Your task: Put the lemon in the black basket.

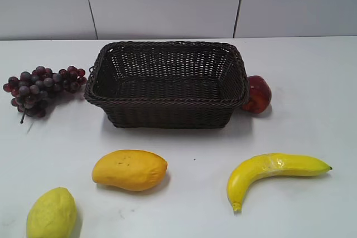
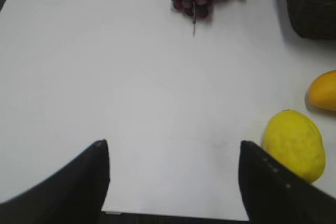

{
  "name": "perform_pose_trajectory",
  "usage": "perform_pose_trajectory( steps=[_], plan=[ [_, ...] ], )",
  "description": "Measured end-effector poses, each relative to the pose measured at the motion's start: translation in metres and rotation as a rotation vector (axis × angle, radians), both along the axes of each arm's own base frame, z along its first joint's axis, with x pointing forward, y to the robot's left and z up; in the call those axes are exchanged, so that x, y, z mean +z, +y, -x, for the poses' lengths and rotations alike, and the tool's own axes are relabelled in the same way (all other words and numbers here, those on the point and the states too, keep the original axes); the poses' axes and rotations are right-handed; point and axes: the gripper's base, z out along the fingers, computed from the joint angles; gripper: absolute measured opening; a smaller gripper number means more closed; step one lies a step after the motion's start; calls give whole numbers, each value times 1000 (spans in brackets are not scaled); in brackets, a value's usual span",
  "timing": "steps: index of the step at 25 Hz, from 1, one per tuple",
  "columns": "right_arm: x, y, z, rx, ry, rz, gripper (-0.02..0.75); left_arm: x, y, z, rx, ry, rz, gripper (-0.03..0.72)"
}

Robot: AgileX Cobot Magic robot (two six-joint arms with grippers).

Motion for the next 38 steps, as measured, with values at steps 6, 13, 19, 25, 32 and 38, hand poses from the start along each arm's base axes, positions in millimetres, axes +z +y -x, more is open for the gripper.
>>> perform_pose_trajectory(
  steps=[6,13,19,25,32,38],
  plan=[
    [0,0,0,0,0,0,480,7,1,-34,48,176,53,565],
    [0,0,0,0,0,0,480,3,-3,-84,52,424,124,564],
    [0,0,0,0,0,0,480,-6,-7,-127,45,607,184,564],
    [0,0,0,0,0,0,480,-19,-23,-144,-39,710,221,564],
    [0,0,0,0,0,0,480,-33,-71,-152,-181,725,190,564],
    [0,0,0,0,0,0,480,-67,-103,-162,-232,825,94,564]
  ],
)
